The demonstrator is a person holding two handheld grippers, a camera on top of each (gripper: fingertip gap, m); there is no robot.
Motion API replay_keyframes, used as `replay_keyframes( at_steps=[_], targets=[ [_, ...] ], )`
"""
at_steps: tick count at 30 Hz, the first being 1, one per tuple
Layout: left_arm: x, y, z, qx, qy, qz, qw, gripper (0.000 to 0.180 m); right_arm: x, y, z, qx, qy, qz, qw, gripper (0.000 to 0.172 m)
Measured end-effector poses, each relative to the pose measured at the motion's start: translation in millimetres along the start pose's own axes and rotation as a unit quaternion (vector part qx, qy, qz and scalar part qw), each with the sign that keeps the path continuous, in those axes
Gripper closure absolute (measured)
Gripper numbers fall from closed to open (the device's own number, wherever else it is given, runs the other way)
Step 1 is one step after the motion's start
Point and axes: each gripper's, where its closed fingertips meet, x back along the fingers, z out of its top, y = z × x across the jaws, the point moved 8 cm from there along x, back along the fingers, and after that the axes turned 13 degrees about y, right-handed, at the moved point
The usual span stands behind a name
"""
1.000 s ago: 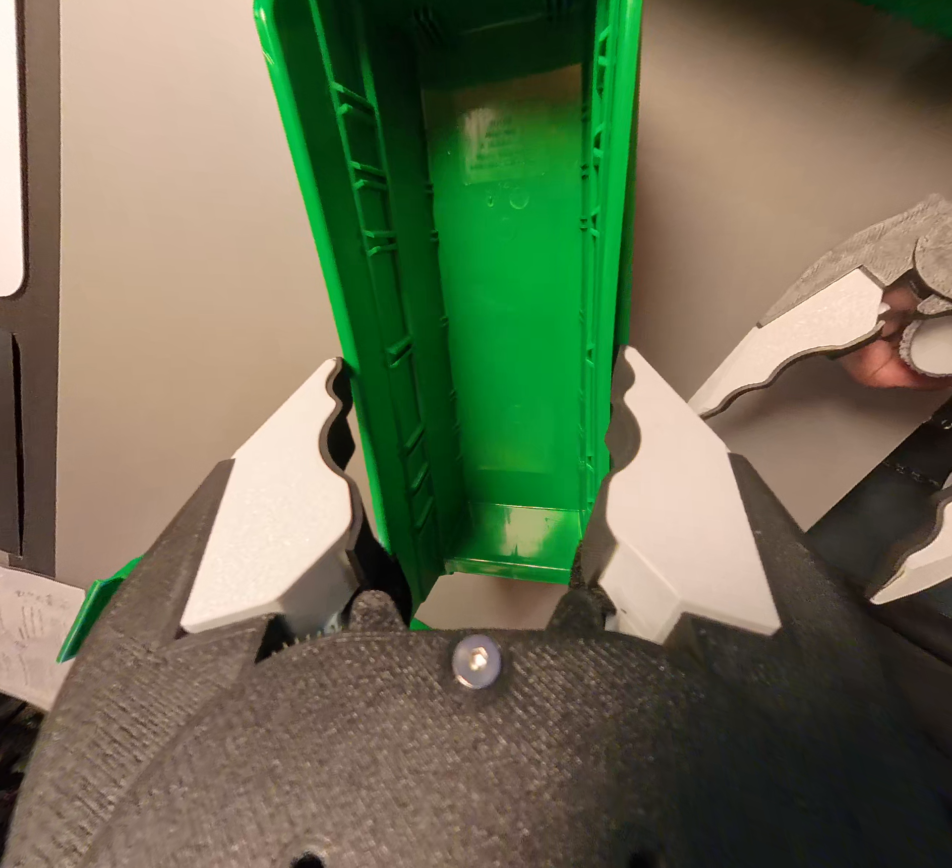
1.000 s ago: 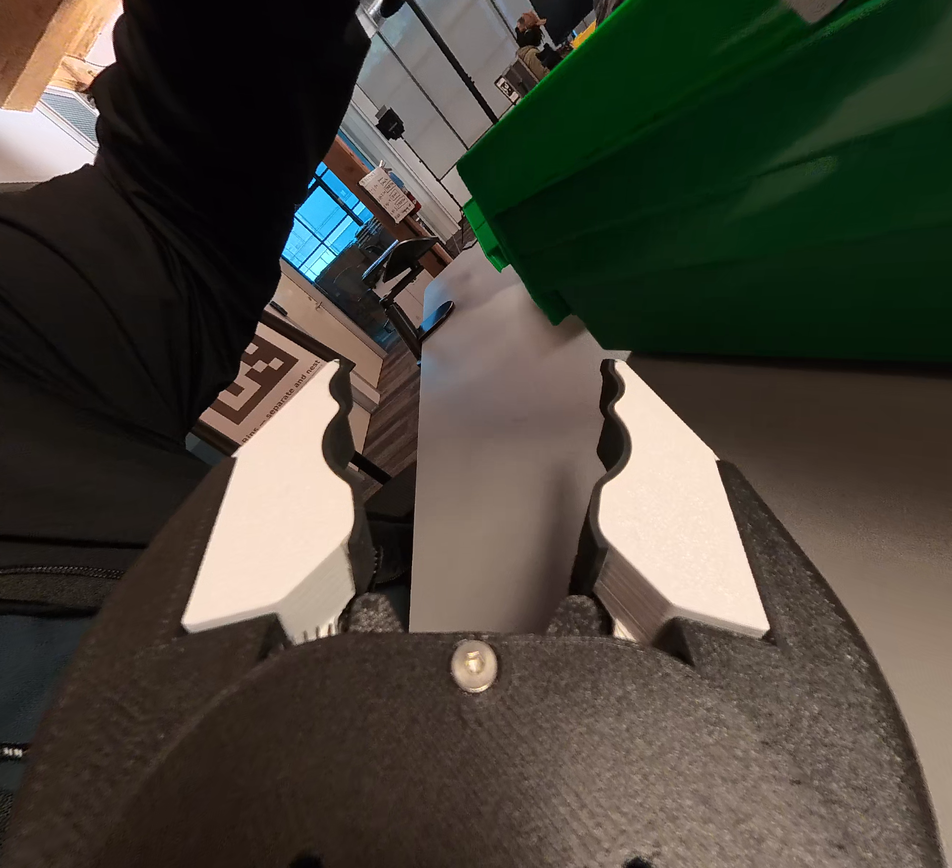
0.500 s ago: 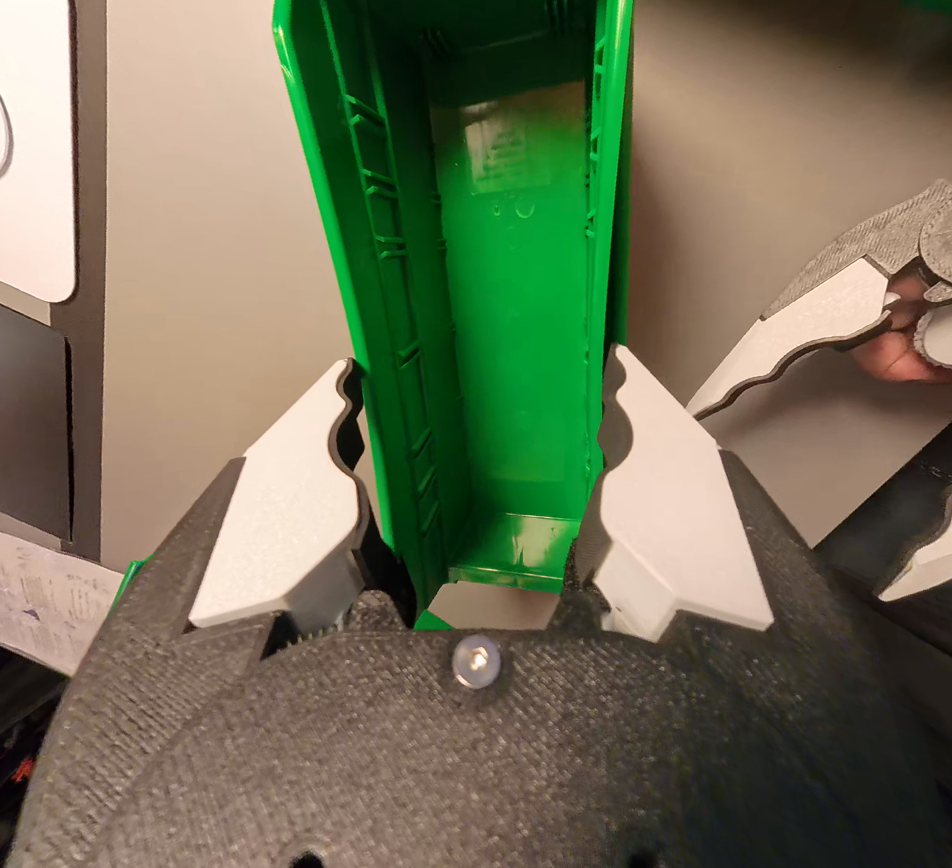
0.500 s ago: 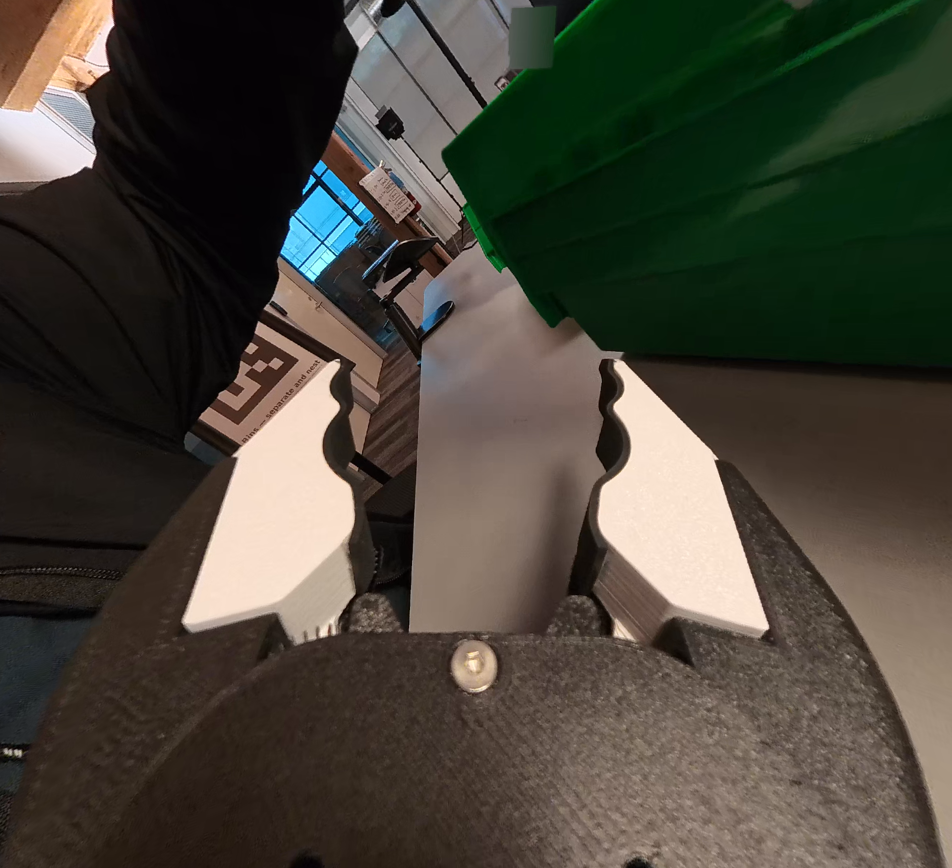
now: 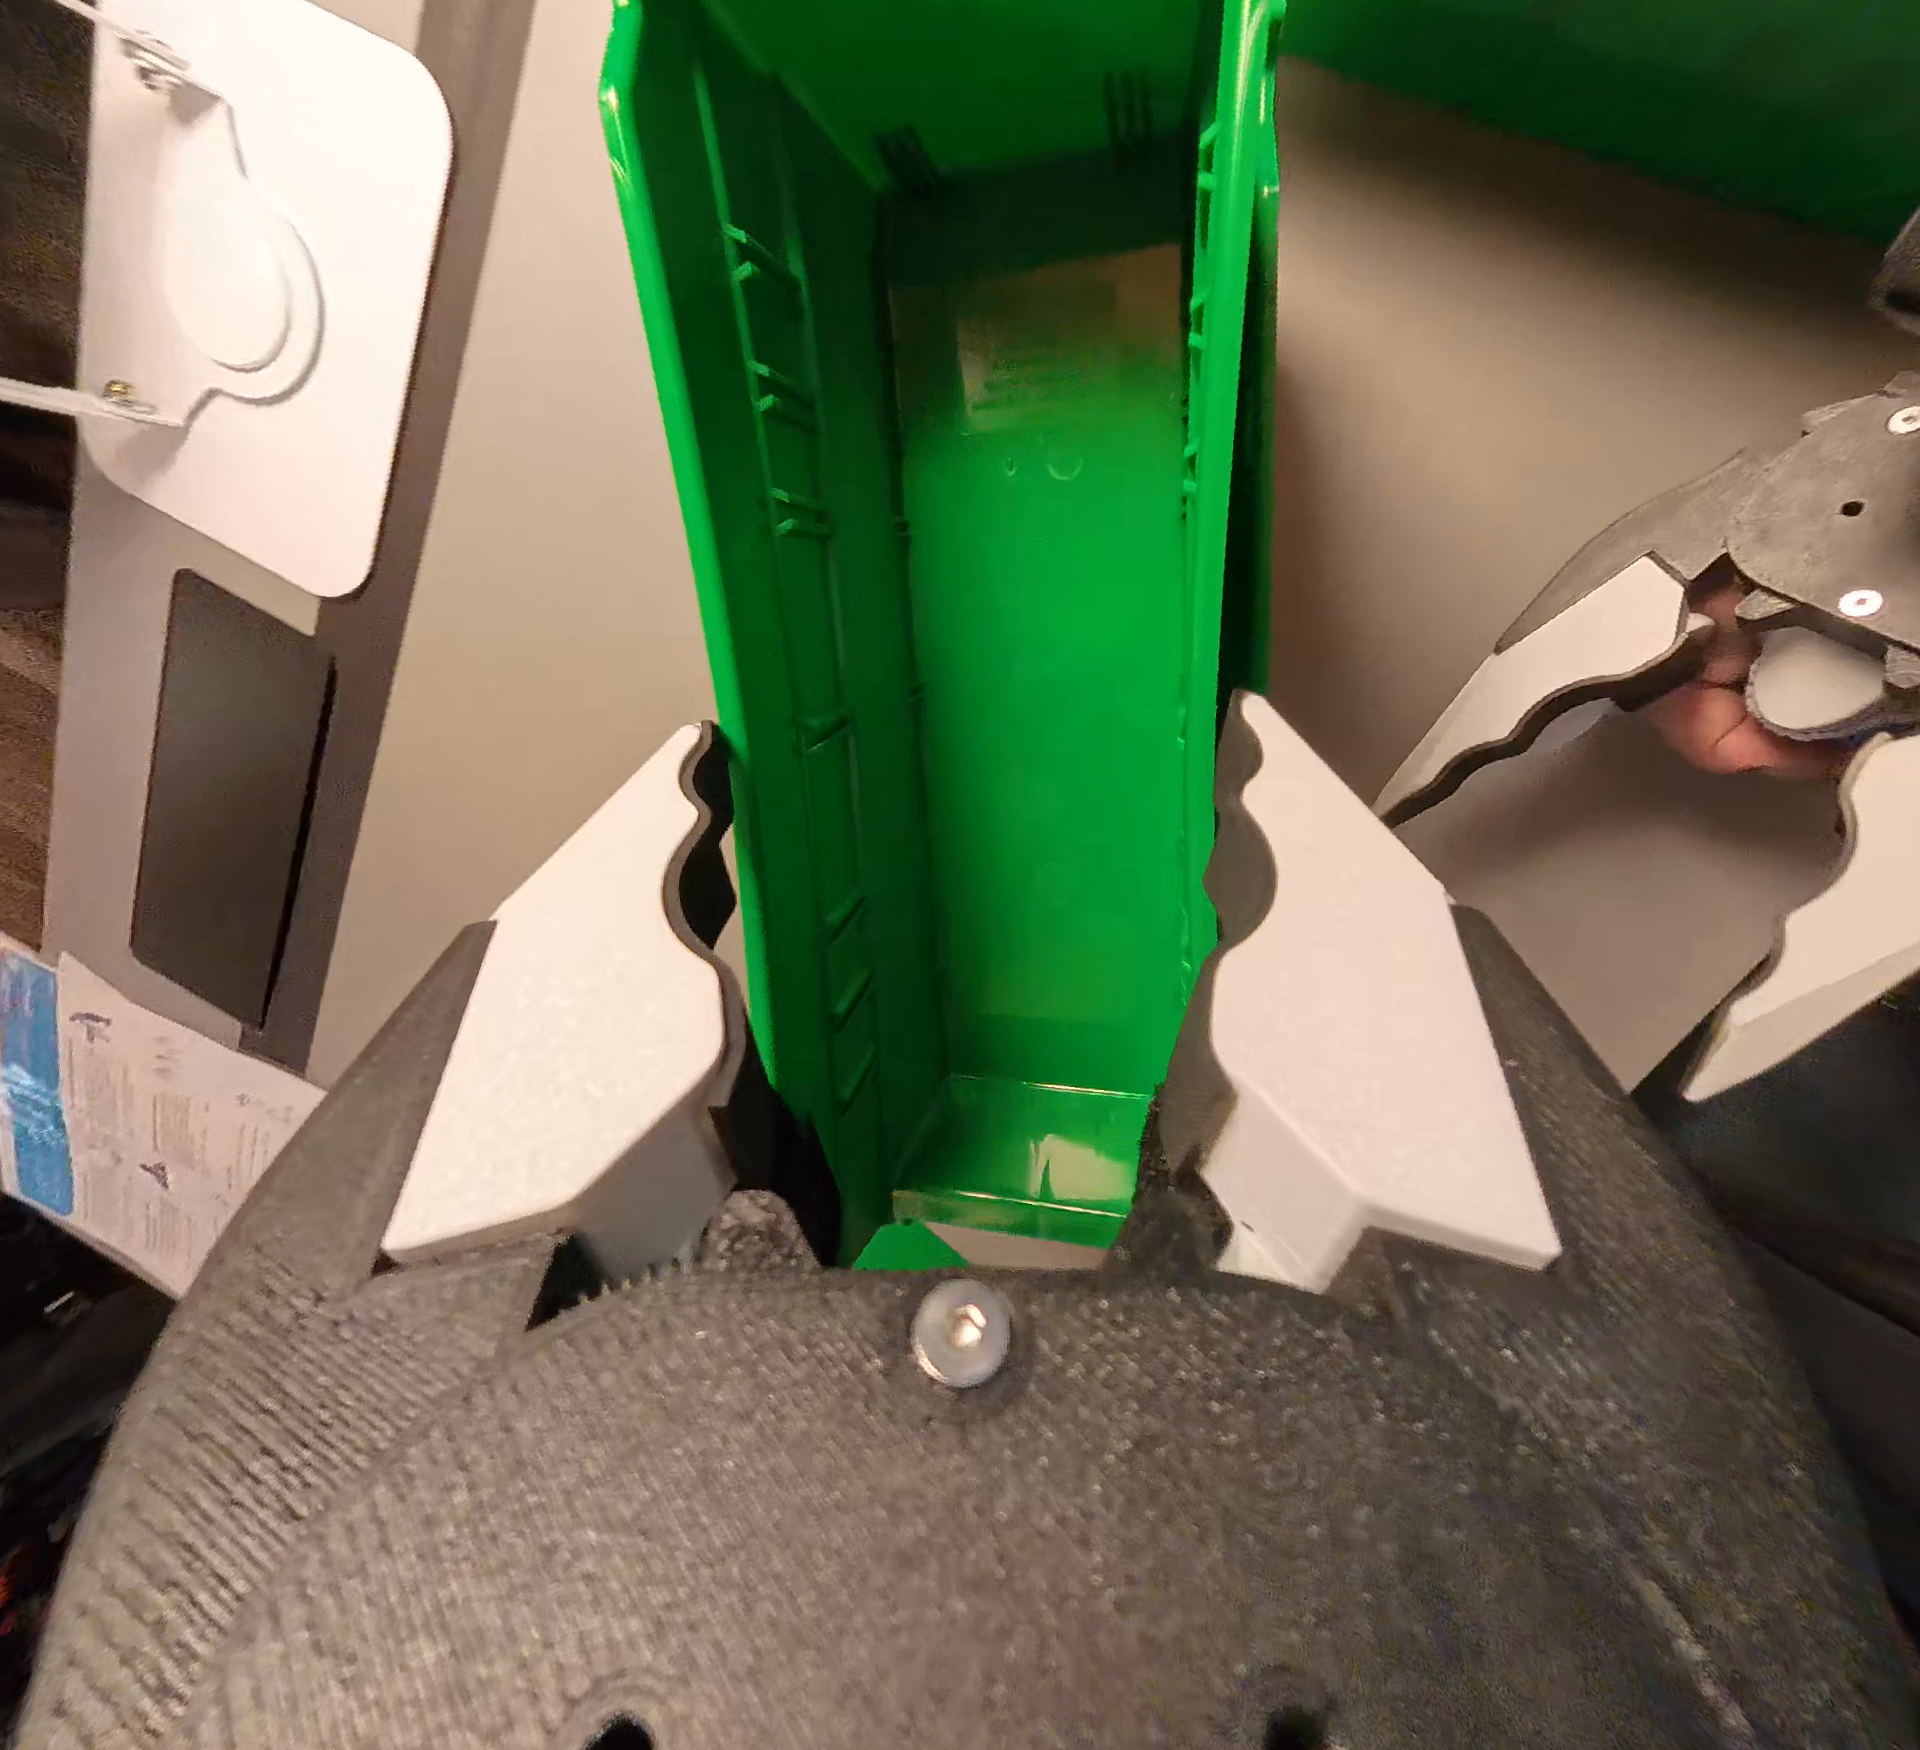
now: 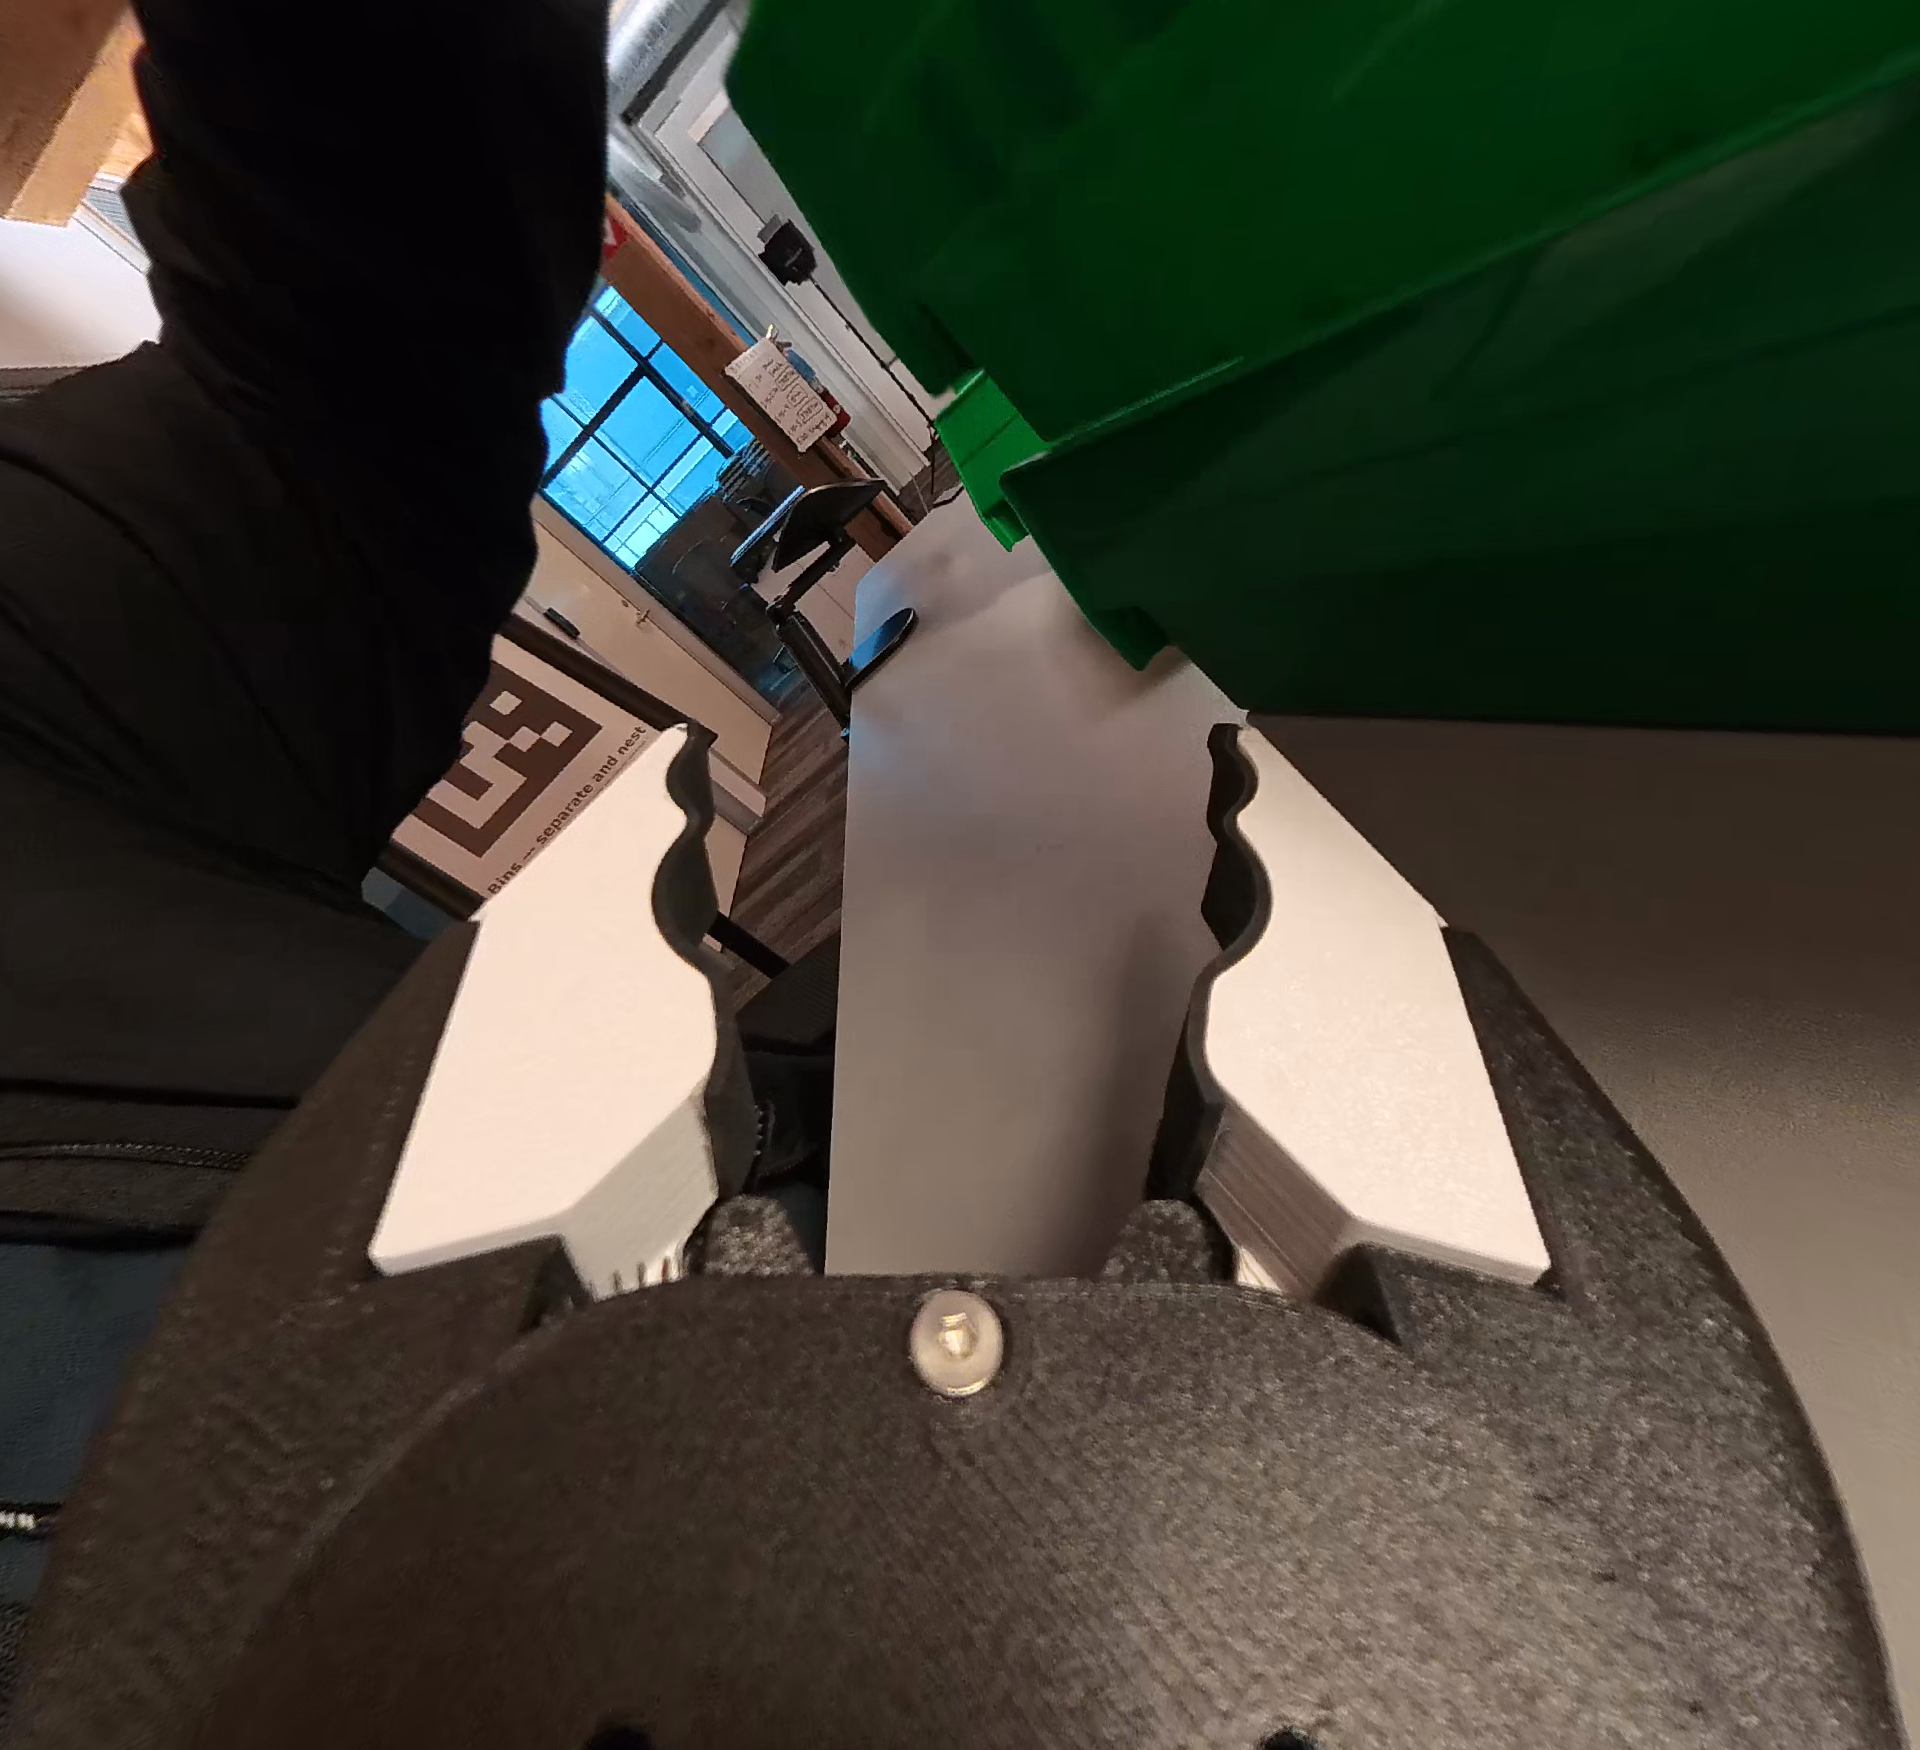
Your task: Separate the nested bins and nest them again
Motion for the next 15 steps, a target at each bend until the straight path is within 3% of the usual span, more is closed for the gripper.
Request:
replay_keyframes(
  at_steps=[8,15],
  targets=[
    [55.0,-33.0,-13.4,0.037,0.021,0.048,0.998,0.089,-0.1,-0.1,0.0,0.0,0.0,0.001,1.0,0.075],
    [72.7,-74.4,-60.0,0.104,-0.006,0.093,0.99,0.087,0.0,0.0,0.1,-0.001,0.001,0.0,1.0,0.075]
  ],
)
